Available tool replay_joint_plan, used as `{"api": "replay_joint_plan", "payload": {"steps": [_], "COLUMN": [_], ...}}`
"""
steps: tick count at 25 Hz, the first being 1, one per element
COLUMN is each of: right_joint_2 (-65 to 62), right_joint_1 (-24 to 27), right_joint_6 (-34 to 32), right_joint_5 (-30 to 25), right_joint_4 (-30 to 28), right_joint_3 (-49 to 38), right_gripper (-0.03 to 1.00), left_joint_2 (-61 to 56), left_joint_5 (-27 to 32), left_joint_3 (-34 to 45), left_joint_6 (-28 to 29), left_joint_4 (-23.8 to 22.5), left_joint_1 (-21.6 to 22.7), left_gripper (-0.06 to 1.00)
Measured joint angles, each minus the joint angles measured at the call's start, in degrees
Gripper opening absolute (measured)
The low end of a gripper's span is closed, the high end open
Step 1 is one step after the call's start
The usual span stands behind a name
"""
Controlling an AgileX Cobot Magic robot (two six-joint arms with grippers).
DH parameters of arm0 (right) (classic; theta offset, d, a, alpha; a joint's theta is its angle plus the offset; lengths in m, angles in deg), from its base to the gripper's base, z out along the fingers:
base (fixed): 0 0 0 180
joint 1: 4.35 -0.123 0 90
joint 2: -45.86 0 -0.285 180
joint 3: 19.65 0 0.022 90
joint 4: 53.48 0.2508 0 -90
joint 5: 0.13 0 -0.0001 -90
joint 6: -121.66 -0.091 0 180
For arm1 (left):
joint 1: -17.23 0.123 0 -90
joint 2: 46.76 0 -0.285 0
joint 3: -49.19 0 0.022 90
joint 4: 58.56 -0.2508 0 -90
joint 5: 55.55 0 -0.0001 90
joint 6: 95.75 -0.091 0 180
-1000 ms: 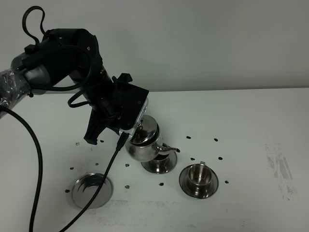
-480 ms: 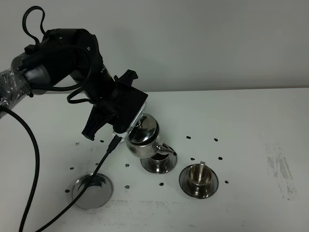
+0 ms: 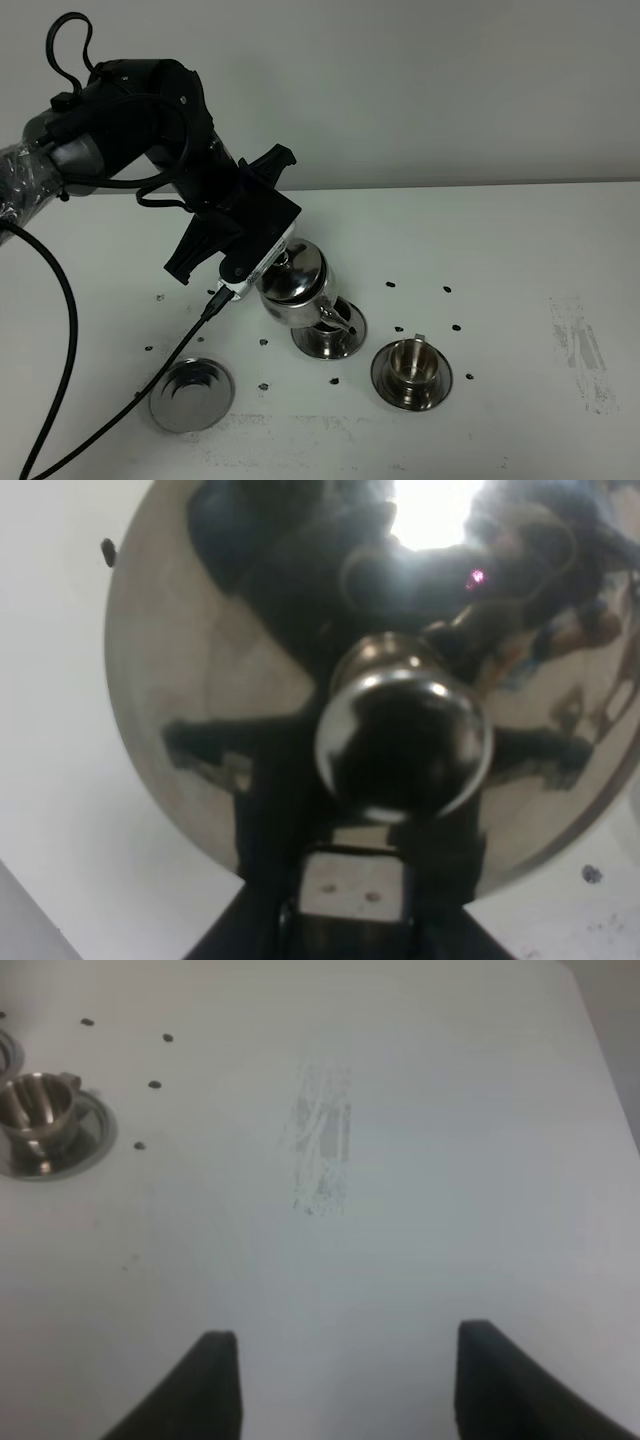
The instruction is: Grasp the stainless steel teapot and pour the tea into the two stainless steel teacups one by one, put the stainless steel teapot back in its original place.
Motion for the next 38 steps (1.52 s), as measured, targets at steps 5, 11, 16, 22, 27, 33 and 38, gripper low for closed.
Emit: {"api": "replay_joint_plan", "payload": {"steps": [5, 11, 16, 22, 27, 33, 38], "right_joint_2": [0.0, 0.0, 0.0, 0.0, 0.0, 0.0, 0.0], "right_joint_1": [0.0, 0.0, 0.0, 0.0, 0.0, 0.0, 0.0], "right_joint_6": [0.0, 0.0, 0.0, 0.0, 0.0, -0.06, -0.06], "right_joint_5": [0.0, 0.0, 0.0, 0.0, 0.0, 0.0, 0.0], "right_joint_4": [0.0, 0.0, 0.0, 0.0, 0.0, 0.0, 0.0], "right_joint_3": [0.0, 0.0, 0.0, 0.0, 0.0, 0.0, 0.0], "right_gripper": [0.49, 0.49, 0.49, 0.49, 0.49, 0.49, 0.49], "left_joint_2": [0.0, 0.0, 2.43, 9.71, 14.53, 15.58, 15.62], "left_joint_5": [-2.22, -9.38, -11.61, -7.71, -2.27, 1.69, 3.05], "left_joint_3": [0.0, 0.0, -2.99, -12.89, -21.14, -22.84, -22.84], "left_joint_6": [-0.47, -4.32, -5.55, -5.74, -5.74, -5.74, -5.74], "left_joint_4": [1.18, 3.17, 4.59, 4.72, 4.41, 0.08, -2.93], "left_joint_1": [0.0, -0.54, -1.52, -2.76, -3.25, -3.65, -3.7], "left_gripper": [0.26, 0.26, 0.26, 0.26, 0.26, 0.26, 0.26]}}
